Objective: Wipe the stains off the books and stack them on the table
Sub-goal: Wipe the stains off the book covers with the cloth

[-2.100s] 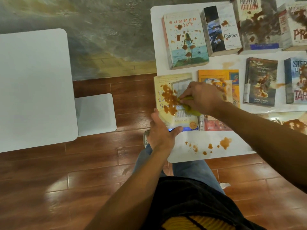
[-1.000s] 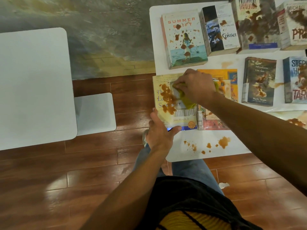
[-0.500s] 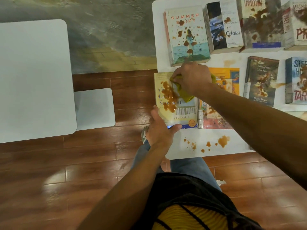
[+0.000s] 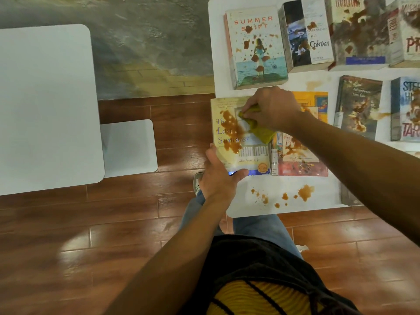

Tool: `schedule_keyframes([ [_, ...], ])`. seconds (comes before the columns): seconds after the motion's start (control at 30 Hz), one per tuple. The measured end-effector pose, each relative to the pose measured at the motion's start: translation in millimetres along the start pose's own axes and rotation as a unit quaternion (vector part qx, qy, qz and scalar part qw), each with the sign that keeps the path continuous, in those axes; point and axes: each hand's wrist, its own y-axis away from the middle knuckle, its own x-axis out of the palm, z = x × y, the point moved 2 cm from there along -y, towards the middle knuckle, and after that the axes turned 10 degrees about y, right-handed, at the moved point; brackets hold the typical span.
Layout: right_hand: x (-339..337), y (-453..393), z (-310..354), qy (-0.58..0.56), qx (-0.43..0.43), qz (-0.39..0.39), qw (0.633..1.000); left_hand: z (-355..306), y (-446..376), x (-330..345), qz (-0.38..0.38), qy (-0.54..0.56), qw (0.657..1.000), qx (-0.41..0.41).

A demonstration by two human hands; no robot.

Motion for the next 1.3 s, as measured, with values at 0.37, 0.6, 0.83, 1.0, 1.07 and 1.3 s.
schedule_keyframes([
  [0.37, 8, 36, 1, 0.009, 0.018, 0.069, 0.997, 5, -3, 2, -0.005, 0.013, 1.0, 0.014],
  [0.6, 29, 81, 12, -0.018, 0.074, 0.078, 0.994, 25, -7, -3, -0.004, 0.131, 0.99, 0.06],
  [0.83, 41, 92, 35, -0.037, 0.08, 0.068, 0.994, 30, -8, -1, -0.039, 0.188, 0.981, 0.014],
  [1.0, 33, 74, 16, -0.055, 0.176, 0.044, 0.982, 31, -18, -7, -0.002, 0.194, 0.981, 0.01],
  [1.07, 33, 75, 19, -0.039, 0.179, 0.047, 0.982, 39, -23, -8, 0.013, 0.213, 0.977, -0.015],
  [1.3, 42, 97, 38, -0.014, 0.122, 0.057, 0.991, 49, -27, -10, 0.039, 0.287, 0.954, -0.078],
])
